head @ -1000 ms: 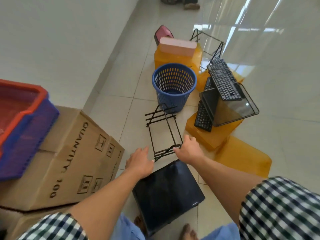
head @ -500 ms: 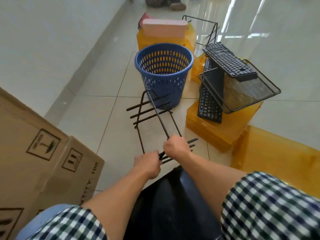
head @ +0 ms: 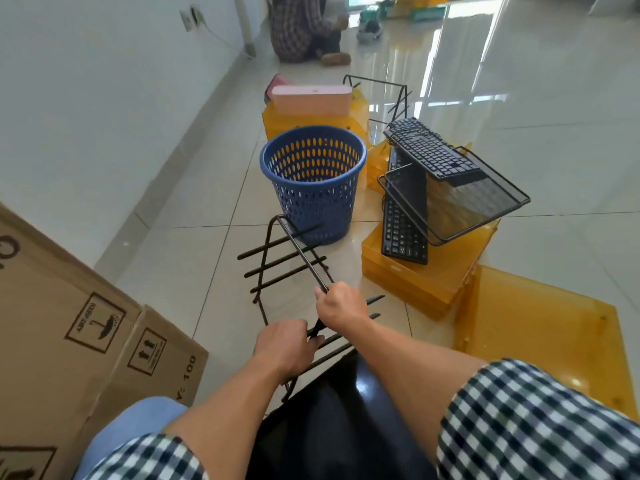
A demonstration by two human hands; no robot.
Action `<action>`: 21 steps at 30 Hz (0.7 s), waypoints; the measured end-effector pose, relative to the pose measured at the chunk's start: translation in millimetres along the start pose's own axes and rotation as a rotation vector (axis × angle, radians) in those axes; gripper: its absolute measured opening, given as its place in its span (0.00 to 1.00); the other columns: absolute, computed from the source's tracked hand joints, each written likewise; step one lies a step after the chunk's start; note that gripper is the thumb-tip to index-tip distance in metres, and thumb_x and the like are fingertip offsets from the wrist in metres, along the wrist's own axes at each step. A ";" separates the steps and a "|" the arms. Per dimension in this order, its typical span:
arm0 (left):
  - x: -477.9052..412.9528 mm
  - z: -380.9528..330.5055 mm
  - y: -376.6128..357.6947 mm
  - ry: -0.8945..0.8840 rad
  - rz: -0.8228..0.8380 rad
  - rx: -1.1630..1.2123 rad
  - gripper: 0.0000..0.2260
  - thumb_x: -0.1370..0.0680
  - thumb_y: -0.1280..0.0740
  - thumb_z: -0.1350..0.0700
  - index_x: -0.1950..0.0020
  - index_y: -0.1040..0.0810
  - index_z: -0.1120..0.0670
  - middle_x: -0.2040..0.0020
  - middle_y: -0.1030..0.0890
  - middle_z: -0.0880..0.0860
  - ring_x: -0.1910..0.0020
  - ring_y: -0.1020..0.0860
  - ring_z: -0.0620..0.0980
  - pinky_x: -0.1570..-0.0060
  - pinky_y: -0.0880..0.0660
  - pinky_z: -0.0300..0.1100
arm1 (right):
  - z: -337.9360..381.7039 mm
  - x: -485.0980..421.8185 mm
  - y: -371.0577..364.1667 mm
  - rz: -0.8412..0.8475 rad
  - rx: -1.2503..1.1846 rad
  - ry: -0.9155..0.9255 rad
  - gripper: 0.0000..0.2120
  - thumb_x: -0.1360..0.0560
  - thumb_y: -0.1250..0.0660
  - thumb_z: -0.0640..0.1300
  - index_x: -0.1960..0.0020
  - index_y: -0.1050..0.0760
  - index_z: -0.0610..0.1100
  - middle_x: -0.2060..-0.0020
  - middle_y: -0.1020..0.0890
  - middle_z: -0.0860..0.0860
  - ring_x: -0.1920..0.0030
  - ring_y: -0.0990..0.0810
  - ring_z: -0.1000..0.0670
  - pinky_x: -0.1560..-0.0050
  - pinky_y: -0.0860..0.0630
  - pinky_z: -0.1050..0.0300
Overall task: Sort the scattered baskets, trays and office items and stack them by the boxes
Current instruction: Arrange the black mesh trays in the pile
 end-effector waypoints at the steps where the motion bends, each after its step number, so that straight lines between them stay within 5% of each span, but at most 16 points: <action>1: 1.0 -0.4 5.7 -0.026 -0.017 -0.026 0.18 0.22 0.42 0.34 0.51 0.23 0.46 0.58 0.21 0.47 0.57 0.21 0.50 0.54 0.21 0.48 | 3.0 1.1 2.6 0.001 -0.002 0.010 0.18 0.17 0.42 0.57 0.57 0.26 0.45 0.63 0.26 0.50 0.62 0.28 0.48 0.57 0.33 0.54; 4: 2.8 -1.2 22.4 -0.091 -0.076 -0.080 0.19 0.22 0.44 0.32 0.56 0.25 0.46 0.63 0.25 0.46 0.59 0.23 0.49 0.58 0.23 0.47 | 14.1 1.8 12.2 -0.021 -0.016 0.023 0.19 0.17 0.41 0.58 0.47 0.22 0.44 0.58 0.23 0.48 0.55 0.25 0.45 0.54 0.30 0.52; 14: 4.5 -7.3 82.1 -0.220 -0.333 -0.174 0.21 0.19 0.45 0.36 0.57 0.23 0.49 0.61 0.19 0.49 0.63 0.21 0.51 0.66 0.30 0.43 | 67.8 8.3 59.4 -0.120 -0.013 0.137 0.20 0.18 0.41 0.58 0.49 0.20 0.43 0.54 0.18 0.45 0.51 0.20 0.42 0.47 0.21 0.46; 21: 10.8 1.3 144.2 -0.336 -0.502 -0.219 0.17 0.20 0.42 0.40 0.64 0.31 0.47 0.67 0.20 0.50 0.67 0.20 0.54 0.69 0.35 0.42 | 114.8 18.3 97.5 -0.147 -0.035 0.175 0.15 0.19 0.40 0.55 0.51 0.22 0.44 0.59 0.19 0.48 0.58 0.20 0.45 0.60 0.27 0.54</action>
Point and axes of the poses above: each hand's wrist, its own x-axis away from the middle knuckle, its own y-axis out of the back of the hand, z = x × y, the point moved 4 cm from there along -x, towards the middle knuckle
